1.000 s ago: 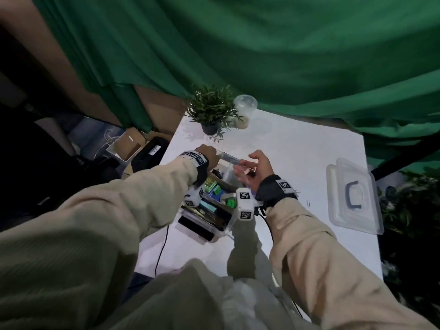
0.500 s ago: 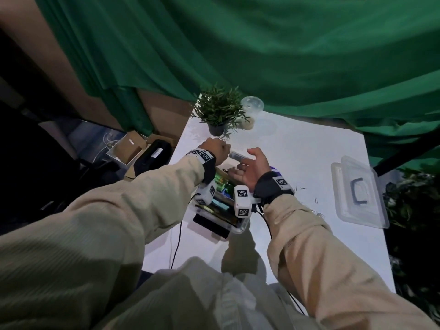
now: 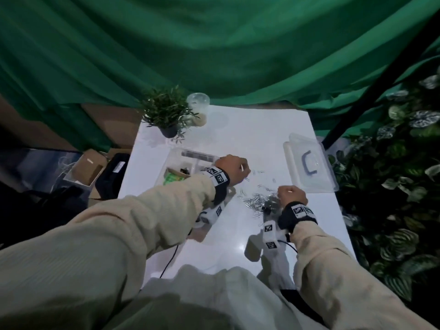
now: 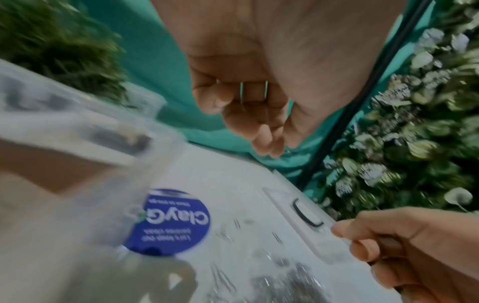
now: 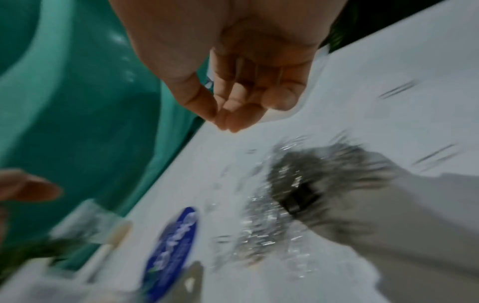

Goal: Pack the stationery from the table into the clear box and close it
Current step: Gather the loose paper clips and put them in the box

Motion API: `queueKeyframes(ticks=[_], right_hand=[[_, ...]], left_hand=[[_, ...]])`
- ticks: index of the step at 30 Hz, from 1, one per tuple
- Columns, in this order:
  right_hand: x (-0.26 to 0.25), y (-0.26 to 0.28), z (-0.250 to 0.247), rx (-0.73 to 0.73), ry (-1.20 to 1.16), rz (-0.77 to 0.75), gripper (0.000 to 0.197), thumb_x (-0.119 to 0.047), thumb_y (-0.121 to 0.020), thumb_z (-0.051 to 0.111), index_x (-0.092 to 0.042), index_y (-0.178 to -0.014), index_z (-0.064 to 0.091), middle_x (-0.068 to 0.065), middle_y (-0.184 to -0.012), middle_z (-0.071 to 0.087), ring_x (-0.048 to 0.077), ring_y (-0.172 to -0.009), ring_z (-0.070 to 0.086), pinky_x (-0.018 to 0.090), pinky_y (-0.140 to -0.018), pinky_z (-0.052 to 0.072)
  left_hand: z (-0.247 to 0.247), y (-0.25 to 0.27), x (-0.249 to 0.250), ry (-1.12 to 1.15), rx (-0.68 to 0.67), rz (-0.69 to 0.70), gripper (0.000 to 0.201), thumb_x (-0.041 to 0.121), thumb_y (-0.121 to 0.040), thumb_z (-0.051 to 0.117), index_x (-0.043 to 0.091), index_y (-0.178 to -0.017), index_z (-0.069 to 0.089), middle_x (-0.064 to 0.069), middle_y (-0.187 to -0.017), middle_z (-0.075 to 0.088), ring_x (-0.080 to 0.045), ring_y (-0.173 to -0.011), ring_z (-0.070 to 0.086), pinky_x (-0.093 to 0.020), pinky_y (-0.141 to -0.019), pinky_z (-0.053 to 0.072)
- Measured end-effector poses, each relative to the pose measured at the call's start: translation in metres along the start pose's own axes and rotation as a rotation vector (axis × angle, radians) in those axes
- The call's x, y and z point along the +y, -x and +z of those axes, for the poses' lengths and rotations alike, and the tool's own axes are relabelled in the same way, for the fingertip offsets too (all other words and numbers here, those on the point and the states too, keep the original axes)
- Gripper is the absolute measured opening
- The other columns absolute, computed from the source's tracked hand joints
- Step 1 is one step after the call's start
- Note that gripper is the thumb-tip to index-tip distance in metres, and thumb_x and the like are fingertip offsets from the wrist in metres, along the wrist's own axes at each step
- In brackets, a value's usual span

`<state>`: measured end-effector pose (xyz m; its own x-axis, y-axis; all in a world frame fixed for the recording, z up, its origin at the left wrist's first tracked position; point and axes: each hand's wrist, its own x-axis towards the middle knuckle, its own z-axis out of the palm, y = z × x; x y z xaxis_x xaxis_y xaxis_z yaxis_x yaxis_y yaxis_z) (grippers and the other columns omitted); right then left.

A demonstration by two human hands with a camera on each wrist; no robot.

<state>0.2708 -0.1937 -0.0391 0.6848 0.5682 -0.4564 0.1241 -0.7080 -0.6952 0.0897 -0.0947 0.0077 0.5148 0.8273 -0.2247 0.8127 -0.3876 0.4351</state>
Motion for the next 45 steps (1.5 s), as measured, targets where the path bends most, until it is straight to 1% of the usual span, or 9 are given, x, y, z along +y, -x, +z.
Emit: queueKeyframes(ticks=[1,3,12,16,24,31,35,42,45], right_hand=[[0.017,-0.006,-0.009,0.025,0.105,0.012,0.022,-0.019,-0.087,0.055,-0.010,-0.096,0.073,0.015,-0.100,0.071,0.035,-0.097,0.064,0.027,-0.077,0.050],[0.042,-0.014,-0.022,0.016,0.213,0.029,0.022,-0.018,-0.088,0.056,-0.012,-0.099,0.074,0.016,-0.110,0.069,0.037,-0.108,0.059,0.032,-0.087,0.047],[0.083,-0.027,-0.030,-0.105,0.459,0.079,0.012,-0.017,-0.081,0.058,-0.023,-0.086,0.067,0.002,-0.105,0.066,0.028,-0.098,0.063,0.030,-0.080,0.049],[0.098,-0.031,-0.032,-0.147,0.542,0.069,0.015,-0.018,-0.080,0.063,-0.026,-0.093,0.065,0.000,-0.110,0.059,0.023,-0.097,0.062,0.027,-0.073,0.040],[0.110,-0.044,-0.042,-0.213,0.535,0.004,0.020,-0.021,-0.077,0.069,-0.027,-0.093,0.060,0.001,-0.108,0.057,0.021,-0.090,0.058,0.025,-0.072,0.039],[0.109,-0.051,-0.041,-0.215,0.489,-0.022,0.018,-0.020,-0.074,0.067,-0.029,-0.086,0.058,-0.002,-0.103,0.059,0.017,-0.082,0.053,0.024,-0.074,0.042],[0.103,-0.053,-0.039,-0.207,0.481,-0.049,0.016,-0.020,-0.074,0.067,-0.028,-0.087,0.060,-0.002,-0.102,0.060,0.017,-0.082,0.055,0.025,-0.074,0.045],[0.078,-0.042,-0.016,-0.213,0.501,-0.129,0.014,-0.022,-0.076,0.067,-0.027,-0.087,0.061,0.001,-0.105,0.059,0.024,-0.097,0.061,0.029,-0.079,0.048],[0.065,-0.038,-0.001,-0.212,0.516,-0.139,0.014,-0.021,-0.076,0.067,-0.027,-0.085,0.059,0.002,-0.106,0.059,0.025,-0.094,0.060,0.031,-0.078,0.049]], left_hand=[[0.013,-0.004,0.010,-0.009,-0.050,0.030,0.020,0.038,-0.091,0.049,0.028,-0.094,0.066,0.002,-0.093,0.069,-0.023,-0.090,0.064,-0.029,-0.071,0.050],[0.039,-0.012,0.025,-0.047,-0.142,0.075,0.019,0.032,-0.091,0.048,0.026,-0.097,0.065,0.001,-0.098,0.069,-0.023,-0.093,0.063,-0.031,-0.076,0.052],[0.117,-0.029,0.045,-0.283,-0.362,0.197,0.021,0.018,-0.092,0.051,0.021,-0.109,0.062,-0.003,-0.114,0.058,-0.026,-0.105,0.058,-0.031,-0.080,0.043],[0.136,-0.029,0.050,-0.323,-0.341,0.300,0.025,0.023,-0.093,0.050,0.021,-0.118,0.057,-0.004,-0.116,0.055,-0.027,-0.106,0.056,-0.034,-0.077,0.044],[0.145,-0.035,0.059,-0.324,-0.328,0.283,0.033,0.023,-0.093,0.052,0.017,-0.126,0.050,-0.008,-0.119,0.052,-0.031,-0.101,0.059,-0.035,-0.078,0.045],[0.132,-0.040,0.061,-0.249,-0.229,0.211,0.029,0.025,-0.092,0.045,0.020,-0.118,0.055,-0.006,-0.115,0.059,-0.029,-0.098,0.061,-0.035,-0.079,0.049],[0.108,-0.043,0.054,-0.082,-0.202,0.068,0.026,0.028,-0.089,0.051,0.028,-0.113,0.060,0.000,-0.109,0.065,-0.024,-0.096,0.062,-0.032,-0.081,0.050],[0.054,-0.036,0.014,0.322,-0.119,-0.043,0.022,0.010,-0.086,0.064,0.012,-0.107,0.070,-0.004,-0.096,0.070,-0.009,-0.081,0.058,-0.002,-0.061,0.039],[0.017,-0.025,-0.008,0.391,-0.019,-0.095,0.020,0.009,-0.088,0.060,0.012,-0.105,0.069,-0.003,-0.088,0.064,-0.012,-0.077,0.055,-0.009,-0.064,0.044]])
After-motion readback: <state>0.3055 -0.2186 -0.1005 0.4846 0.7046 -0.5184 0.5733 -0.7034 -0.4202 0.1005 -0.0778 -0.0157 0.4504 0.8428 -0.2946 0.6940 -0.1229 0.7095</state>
